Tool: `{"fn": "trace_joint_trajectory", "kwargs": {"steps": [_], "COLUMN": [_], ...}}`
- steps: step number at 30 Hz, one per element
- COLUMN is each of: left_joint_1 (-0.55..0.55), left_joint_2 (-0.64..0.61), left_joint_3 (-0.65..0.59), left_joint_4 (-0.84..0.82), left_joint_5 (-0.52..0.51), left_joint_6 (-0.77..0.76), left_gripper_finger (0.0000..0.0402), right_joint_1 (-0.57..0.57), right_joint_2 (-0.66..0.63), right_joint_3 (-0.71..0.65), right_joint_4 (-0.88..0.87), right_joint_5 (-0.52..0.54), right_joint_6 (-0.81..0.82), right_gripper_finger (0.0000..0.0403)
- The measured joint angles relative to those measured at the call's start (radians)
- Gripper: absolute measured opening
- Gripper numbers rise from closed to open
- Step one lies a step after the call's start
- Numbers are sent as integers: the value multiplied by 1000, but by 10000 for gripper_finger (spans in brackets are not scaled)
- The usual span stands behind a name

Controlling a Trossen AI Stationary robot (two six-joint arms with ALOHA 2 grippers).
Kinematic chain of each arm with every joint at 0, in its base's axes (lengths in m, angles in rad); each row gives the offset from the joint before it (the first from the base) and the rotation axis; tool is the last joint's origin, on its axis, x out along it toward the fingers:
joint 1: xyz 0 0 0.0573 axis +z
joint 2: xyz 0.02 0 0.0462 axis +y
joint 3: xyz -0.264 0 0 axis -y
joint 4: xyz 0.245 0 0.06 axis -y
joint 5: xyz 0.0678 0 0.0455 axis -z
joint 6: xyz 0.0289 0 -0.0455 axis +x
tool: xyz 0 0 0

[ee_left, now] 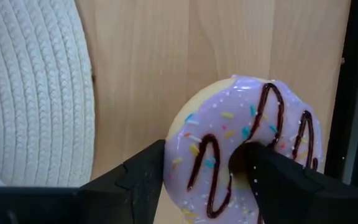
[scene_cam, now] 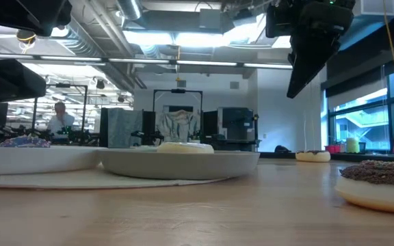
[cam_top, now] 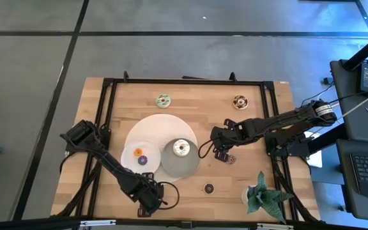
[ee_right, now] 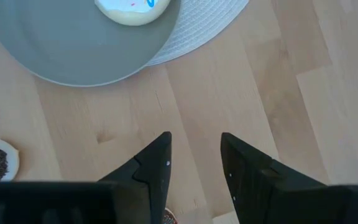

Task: Pick & Place donuts
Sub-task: Put the big pink donuts on the gray plate

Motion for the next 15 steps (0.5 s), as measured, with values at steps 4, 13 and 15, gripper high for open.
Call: {"fn": "trace_joint_trajectory", "kwargs": {"steps": [4,13,15], "left_joint_1": [10,46,61], "left_joint_2": [0,-39,-75], "left_joint_3": [0,-1,-1], "left_joint_4": [0,-1,-1], "left_joint_5": [1,-3,-19], "left_joint_6": [5,42,55], "left_gripper_finger": [173,54,35], "right_joint_1": [0,0,0], "right_joint_2": [0,0,0], "right_joint_3": [0,0,0], "right_joint_4": [0,0,0], "right_joint_5": [0,0,-1], "right_joint_6": [0,0,1], "right_gripper_finger": [141,141,141]}}
